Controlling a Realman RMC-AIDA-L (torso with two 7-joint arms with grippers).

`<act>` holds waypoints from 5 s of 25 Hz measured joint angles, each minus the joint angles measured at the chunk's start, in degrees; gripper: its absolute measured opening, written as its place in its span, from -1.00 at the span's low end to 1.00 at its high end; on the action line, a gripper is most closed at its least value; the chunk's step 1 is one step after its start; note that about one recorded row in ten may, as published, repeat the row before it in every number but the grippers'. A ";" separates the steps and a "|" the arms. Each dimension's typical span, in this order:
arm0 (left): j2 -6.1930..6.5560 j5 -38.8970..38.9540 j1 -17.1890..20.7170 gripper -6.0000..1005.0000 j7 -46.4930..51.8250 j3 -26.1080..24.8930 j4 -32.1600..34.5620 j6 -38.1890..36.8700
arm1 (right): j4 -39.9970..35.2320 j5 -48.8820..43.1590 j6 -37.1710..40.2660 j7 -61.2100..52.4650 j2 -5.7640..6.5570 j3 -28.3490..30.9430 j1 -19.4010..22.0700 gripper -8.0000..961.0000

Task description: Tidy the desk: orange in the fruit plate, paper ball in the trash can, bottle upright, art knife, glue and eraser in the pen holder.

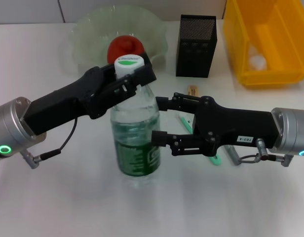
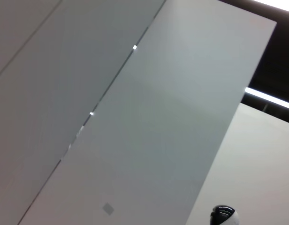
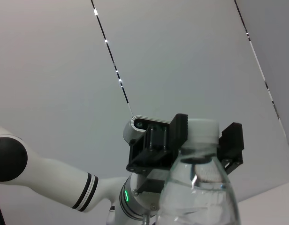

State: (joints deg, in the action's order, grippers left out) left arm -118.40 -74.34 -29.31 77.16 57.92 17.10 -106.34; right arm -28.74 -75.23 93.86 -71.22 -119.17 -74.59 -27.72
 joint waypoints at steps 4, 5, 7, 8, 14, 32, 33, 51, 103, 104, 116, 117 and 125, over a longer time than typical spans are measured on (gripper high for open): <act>0.07 0.00 0.27 -0.11 -0.95 0.22 1.08 -0.02 | -0.60 0.00 0.54 -0.33 0.19 0.12 0.80 0.76; 0.15 0.00 0.57 -0.11 -1.43 0.22 1.84 0.20 | -0.84 -0.01 0.65 -0.51 0.39 0.23 1.30 0.76; 0.15 0.00 0.57 -0.11 -1.43 0.22 1.84 0.20 | -1.88 -0.01 1.04 -0.72 1.36 2.07 3.76 0.76; 0.47 0.00 1.42 -0.11 -2.82 0.18 3.68 0.79 | -1.88 -0.01 1.04 -0.72 1.36 2.07 3.76 0.76; 2.66 0.01 3.75 -0.11 -9.18 -2.38 8.18 3.29 | -1.67 -0.48 3.01 -0.76 2.25 8.29 7.62 0.76; -0.21 0.88 1.09 -0.03 -31.34 -9.86 5.95 30.16 | -1.49 -5.31 4.26 -0.77 1.67 13.42 10.03 0.76; -0.24 0.96 1.09 -0.02 -31.37 -9.96 5.90 30.97 | -1.44 -5.35 4.22 -0.77 1.67 13.42 10.06 0.76; -0.56 7.77 -0.06 0.09 -37.11 -10.07 0.79 35.99 | -1.40 -6.85 3.69 -1.28 1.76 13.42 9.79 0.76; -0.23 -2.77 10.94 0.55 -37.35 5.60 -1.36 19.43 | -22.46 -69.11 -21.55 -91.69 -0.65 -19.18 -24.89 0.72; -0.25 -2.66 10.94 0.55 -37.35 5.61 -1.36 19.53 | -22.04 -68.93 -21.92 -91.78 -0.68 -19.31 -24.95 0.71; -0.35 -2.58 10.94 0.55 -37.35 5.62 -1.46 19.99 | -17.29 -67.93 -23.29 -92.72 -0.71 -21.03 -27.03 0.37; -0.35 -2.57 10.96 0.55 -37.34 5.62 -1.46 20.01 | -17.00 -67.91 -23.38 -92.72 -0.71 -21.23 -27.15 0.33; -0.40 -2.58 11.03 0.55 -37.34 5.61 -1.46 20.42 | -15.70 -67.19 -23.74 -92.32 -0.71 -21.46 -27.73 -0.16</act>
State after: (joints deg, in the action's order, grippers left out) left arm -118.80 -76.93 -18.28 39.81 63.52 15.64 -85.93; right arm -44.44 -142.42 70.12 -163.54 -119.88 -96.05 -55.45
